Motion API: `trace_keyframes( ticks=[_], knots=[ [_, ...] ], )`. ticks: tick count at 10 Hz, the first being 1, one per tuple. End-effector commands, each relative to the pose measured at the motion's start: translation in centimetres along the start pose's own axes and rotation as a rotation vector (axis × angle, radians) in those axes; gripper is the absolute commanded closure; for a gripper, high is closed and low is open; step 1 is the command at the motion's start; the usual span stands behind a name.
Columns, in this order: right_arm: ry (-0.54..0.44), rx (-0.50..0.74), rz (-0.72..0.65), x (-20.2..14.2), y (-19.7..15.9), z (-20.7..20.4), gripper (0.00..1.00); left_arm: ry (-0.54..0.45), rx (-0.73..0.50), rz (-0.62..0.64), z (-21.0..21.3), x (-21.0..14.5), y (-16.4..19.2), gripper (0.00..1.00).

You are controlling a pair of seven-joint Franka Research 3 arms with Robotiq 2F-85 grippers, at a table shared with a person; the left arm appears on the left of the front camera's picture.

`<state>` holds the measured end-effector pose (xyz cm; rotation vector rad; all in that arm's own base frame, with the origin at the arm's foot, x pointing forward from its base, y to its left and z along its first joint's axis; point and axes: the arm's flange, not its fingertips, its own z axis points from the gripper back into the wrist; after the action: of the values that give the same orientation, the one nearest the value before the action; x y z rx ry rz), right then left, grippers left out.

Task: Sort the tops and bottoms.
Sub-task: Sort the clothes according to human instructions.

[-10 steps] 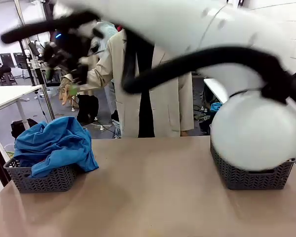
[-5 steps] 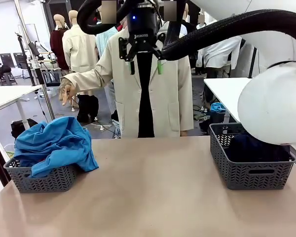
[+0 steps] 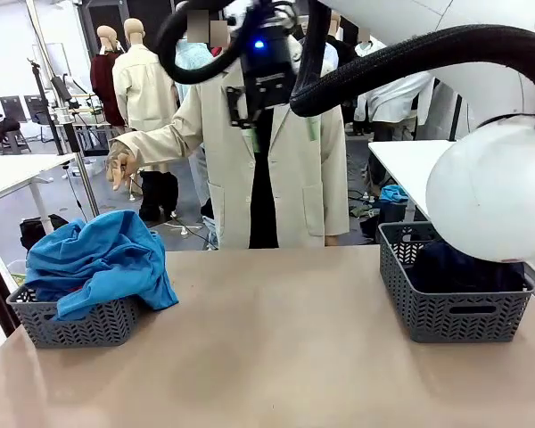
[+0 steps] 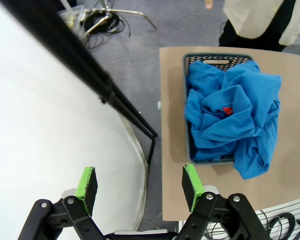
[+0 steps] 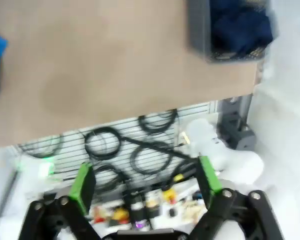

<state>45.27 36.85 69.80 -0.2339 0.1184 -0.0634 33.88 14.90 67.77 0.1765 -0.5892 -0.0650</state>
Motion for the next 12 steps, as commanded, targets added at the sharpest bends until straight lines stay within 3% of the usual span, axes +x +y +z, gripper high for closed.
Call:
trace_keyframes(
  ticks=[1,4,5,6,8,9,12],
  knots=[
    [-0.026,-0.042,0.054,-0.8,-9.4,-5.3,0.00,0.007,-0.055,-0.062,-2.6,1.2,-6.6,0.12],
    [-0.076,0.215,-0.029,-5.6,-20.5,-9.3,0.00,0.081,-0.152,-0.170,-7.4,2.2,-17.1,0.12],
    [-0.082,0.264,-0.058,-7.3,-22.1,-11.1,0.00,0.046,-0.220,-0.104,-9.0,2.2,-19.2,0.12],
    [-0.076,0.287,-0.062,-7.3,-22.0,-12.9,0.00,0.034,-0.278,-0.075,-10.1,2.5,-19.7,0.12],
    [-0.064,0.216,-0.067,-6.9,-19.8,-13.8,0.00,-0.024,-0.285,-0.071,-9.1,2.1,-19.5,0.12],
    [-0.051,0.267,-0.075,-3.8,-23.6,-3.0,0.00,0.058,-0.251,-0.109,-10.0,2.6,-21.2,0.12],
    [-0.051,0.267,-0.075,-3.8,-23.6,-3.0,0.00,0.058,-0.251,-0.109,-10.0,2.6,-21.2,0.12]
  ],
)
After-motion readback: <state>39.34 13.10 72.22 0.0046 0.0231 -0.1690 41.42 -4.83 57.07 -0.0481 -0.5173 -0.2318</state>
